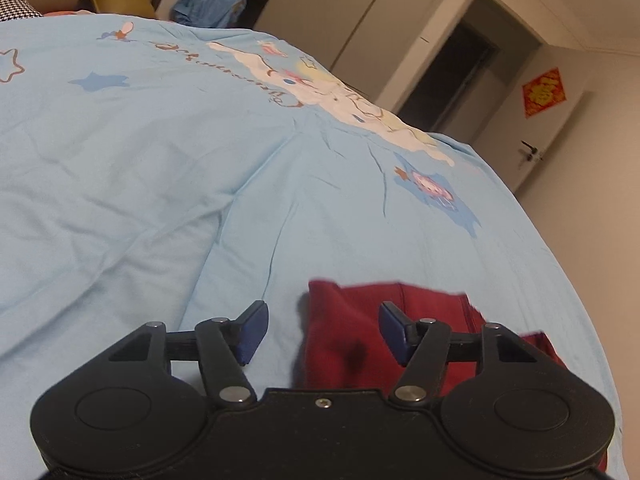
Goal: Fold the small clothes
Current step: 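Open both grippers and withdraw them above the folded sweater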
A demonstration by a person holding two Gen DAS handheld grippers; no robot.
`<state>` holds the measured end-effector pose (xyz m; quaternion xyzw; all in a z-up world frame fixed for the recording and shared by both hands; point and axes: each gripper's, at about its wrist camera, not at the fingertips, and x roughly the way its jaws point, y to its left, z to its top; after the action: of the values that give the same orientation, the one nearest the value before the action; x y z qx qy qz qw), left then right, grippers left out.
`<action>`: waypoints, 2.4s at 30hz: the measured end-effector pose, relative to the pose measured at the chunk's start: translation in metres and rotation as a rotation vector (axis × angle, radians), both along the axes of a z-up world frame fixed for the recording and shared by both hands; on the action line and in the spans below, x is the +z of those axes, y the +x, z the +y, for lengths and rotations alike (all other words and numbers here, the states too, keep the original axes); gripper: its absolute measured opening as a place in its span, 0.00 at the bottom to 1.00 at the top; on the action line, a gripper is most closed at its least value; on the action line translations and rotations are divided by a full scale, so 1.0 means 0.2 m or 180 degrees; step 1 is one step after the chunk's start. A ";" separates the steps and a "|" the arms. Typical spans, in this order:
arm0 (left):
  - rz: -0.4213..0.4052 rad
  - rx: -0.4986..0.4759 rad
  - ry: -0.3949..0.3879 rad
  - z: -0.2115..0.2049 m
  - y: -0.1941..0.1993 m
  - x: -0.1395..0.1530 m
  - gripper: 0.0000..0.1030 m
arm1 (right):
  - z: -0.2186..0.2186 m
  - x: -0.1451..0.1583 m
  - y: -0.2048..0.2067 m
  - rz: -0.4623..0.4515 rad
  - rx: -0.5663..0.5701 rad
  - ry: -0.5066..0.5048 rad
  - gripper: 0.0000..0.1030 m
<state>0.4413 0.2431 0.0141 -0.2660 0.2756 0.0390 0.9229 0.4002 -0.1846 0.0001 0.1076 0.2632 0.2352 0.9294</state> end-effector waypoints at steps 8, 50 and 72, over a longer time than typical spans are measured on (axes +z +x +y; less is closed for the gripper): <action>0.0127 -0.0401 -0.0096 -0.05 -0.24 -0.09 0.36 | 0.02 0.03 -0.05 -0.0063 0.0021 -0.0142 0.08; 0.0277 -0.0762 0.1110 -0.71 -1.24 -0.05 0.99 | -0.20 0.05 -1.24 -0.0716 0.0351 -0.1614 1.00; 0.0497 -0.0902 0.1156 -0.91 -1.36 -0.01 0.99 | 0.06 -0.25 -1.53 -0.1392 0.0607 -0.2898 0.79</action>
<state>0.1691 0.0609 0.0112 -0.0505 0.3691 -0.0216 0.9278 0.0939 -0.1727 -0.0495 -0.3842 0.1470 0.1975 0.8898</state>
